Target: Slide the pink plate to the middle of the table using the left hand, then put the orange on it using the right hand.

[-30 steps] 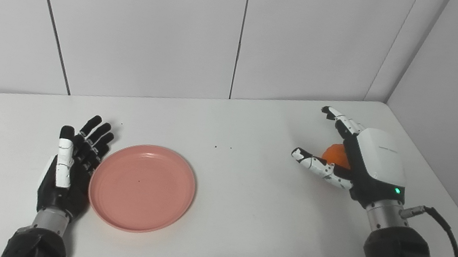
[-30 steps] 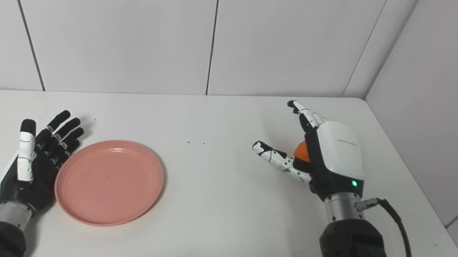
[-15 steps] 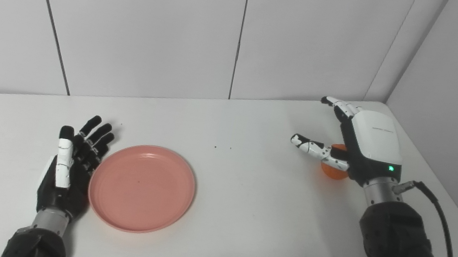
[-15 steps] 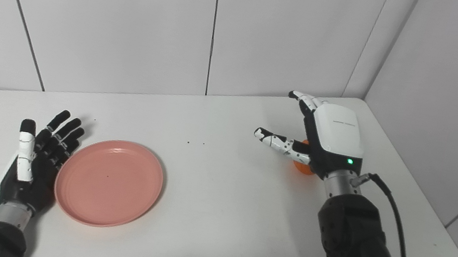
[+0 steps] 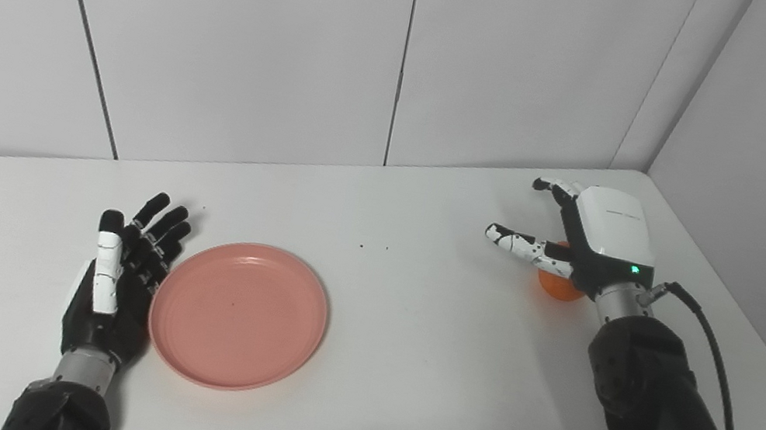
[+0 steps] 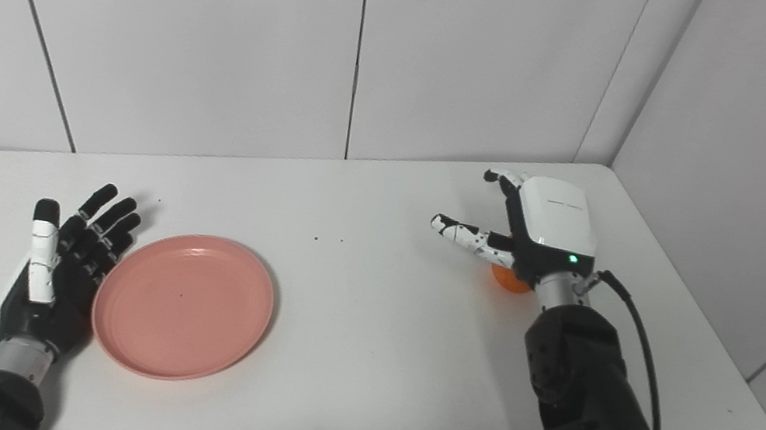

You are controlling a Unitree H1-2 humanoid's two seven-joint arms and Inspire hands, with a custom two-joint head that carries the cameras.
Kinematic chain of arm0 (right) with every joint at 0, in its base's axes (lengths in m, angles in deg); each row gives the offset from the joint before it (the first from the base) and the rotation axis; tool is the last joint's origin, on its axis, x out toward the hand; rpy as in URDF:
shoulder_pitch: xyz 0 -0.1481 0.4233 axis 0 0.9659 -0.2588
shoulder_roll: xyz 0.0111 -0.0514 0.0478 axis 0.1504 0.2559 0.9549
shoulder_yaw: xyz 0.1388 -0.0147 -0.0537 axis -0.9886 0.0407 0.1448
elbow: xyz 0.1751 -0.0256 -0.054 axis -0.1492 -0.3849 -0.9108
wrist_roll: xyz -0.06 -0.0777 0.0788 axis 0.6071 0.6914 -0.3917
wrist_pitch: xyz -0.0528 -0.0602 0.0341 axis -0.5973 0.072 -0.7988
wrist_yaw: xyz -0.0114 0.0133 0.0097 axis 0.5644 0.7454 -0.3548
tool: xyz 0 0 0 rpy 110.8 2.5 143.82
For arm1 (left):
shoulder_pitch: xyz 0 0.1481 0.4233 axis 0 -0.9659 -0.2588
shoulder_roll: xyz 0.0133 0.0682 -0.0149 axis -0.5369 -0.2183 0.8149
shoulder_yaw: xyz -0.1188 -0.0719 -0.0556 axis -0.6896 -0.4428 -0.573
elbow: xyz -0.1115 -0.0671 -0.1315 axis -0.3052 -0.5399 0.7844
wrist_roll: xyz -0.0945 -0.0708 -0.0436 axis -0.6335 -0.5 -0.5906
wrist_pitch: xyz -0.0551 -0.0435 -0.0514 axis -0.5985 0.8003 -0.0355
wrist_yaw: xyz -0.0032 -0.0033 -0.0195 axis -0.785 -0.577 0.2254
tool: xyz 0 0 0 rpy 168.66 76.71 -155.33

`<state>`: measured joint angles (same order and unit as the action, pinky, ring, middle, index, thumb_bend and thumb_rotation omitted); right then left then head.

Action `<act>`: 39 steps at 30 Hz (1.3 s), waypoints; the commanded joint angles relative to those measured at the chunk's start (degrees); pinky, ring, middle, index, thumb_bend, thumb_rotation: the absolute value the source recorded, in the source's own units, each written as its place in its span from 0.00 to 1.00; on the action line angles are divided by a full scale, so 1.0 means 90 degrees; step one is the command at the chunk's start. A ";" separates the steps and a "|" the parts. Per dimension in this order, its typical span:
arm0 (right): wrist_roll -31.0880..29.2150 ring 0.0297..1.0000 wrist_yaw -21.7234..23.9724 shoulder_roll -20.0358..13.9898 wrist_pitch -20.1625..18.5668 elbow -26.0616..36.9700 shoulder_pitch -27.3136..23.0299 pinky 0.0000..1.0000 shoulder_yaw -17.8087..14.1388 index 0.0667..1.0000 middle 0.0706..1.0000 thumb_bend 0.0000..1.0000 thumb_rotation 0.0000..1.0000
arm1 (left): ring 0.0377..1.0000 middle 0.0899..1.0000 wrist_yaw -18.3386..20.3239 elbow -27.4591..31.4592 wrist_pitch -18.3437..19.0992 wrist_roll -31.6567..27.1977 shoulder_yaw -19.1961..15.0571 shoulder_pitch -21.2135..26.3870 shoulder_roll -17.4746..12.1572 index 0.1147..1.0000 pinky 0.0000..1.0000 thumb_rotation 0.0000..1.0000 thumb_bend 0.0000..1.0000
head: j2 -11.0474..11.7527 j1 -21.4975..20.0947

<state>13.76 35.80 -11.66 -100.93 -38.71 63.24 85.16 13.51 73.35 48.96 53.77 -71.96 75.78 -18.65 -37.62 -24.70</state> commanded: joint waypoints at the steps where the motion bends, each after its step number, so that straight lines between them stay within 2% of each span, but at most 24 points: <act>1: -0.0052 0.81 -0.0123 -0.0221 0.0105 -0.0011 -0.0309 0.85 -0.0036 0.74 0.79 0.85 0.99 | 0.90 0.83 -0.0028 -0.0075 0.0165 0.0014 -0.0020 -0.0024 -0.0024 0.83 1.00 0.86 0.90 | 0.0000 0.0007; 13: -0.0236 0.78 -0.0190 -0.0380 0.0079 -0.0435 -0.0323 0.79 -0.0008 0.75 0.78 0.86 0.97 | 0.90 0.82 -0.0040 0.0012 0.0212 -0.0016 -0.0005 -0.0079 -0.0012 0.83 1.00 0.85 0.88 | -0.0025 0.0023; 20: -0.0473 0.79 -0.0094 -0.0417 0.0019 -0.0659 -0.0251 0.81 -0.0062 0.76 0.79 0.87 0.97 | 0.89 0.81 -0.0072 0.0089 0.0269 -0.0012 -0.0006 -0.0103 0.0004 0.84 1.00 0.85 0.89 | -0.0061 0.0048; 23: -0.0567 0.78 -0.0166 -0.0437 0.0062 -0.0840 -0.0228 0.79 -0.0032 0.75 0.78 0.87 0.96 | 0.89 0.81 -0.0042 0.0074 0.0243 -0.0027 -0.0013 -0.0108 -0.0005 0.85 1.00 0.85 0.88 | -0.0077 0.0059; 33: -0.0397 0.75 -0.0031 -0.0435 -0.0225 -0.1413 -0.0173 0.77 0.0402 0.75 0.76 0.86 0.95 | 0.88 0.79 -0.0081 0.0177 0.0356 -0.0015 -0.0013 -0.0110 0.0001 0.84 1.00 0.85 0.88 | -0.0121 0.0106; 36: -0.0511 0.64 -0.0069 -0.0371 -0.0255 -0.1582 -0.0203 0.60 0.0417 0.65 0.66 0.83 0.85 | 0.87 0.77 -0.0095 0.0204 0.0383 -0.0019 -0.0019 -0.0113 0.0009 0.83 0.99 0.84 0.88 | -0.0140 0.0117; 37: -0.0550 0.64 -0.0126 -0.0305 -0.0297 -0.1630 -0.0213 0.60 0.0397 0.65 0.66 0.83 0.85 | 0.87 0.77 -0.0084 0.0198 0.0382 -0.0026 -0.0019 -0.0113 0.0008 0.83 0.99 0.84 0.88 | -0.0144 0.0118; 38: -0.0575 0.53 -0.0172 -0.0259 -0.0327 -0.1665 -0.0221 0.48 0.0386 0.57 0.57 0.80 0.79 | 0.87 0.78 -0.0075 0.0191 0.0380 -0.0029 -0.0019 -0.0113 0.0006 0.83 1.00 0.85 0.88 | -0.0144 0.0118; 39: -0.0580 0.50 -0.0232 -0.0221 -0.0348 -0.1692 -0.0224 0.43 0.0386 0.55 0.55 0.79 0.77 | 0.87 0.78 -0.0071 0.0186 0.0385 -0.0038 -0.0022 -0.0112 0.0008 0.83 1.00 0.85 0.87 | -0.0144 0.0118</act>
<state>9.45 33.25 -14.41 -102.36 -53.24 61.13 88.42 13.29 74.92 50.87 53.43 -72.05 75.27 -18.68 -38.94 -23.64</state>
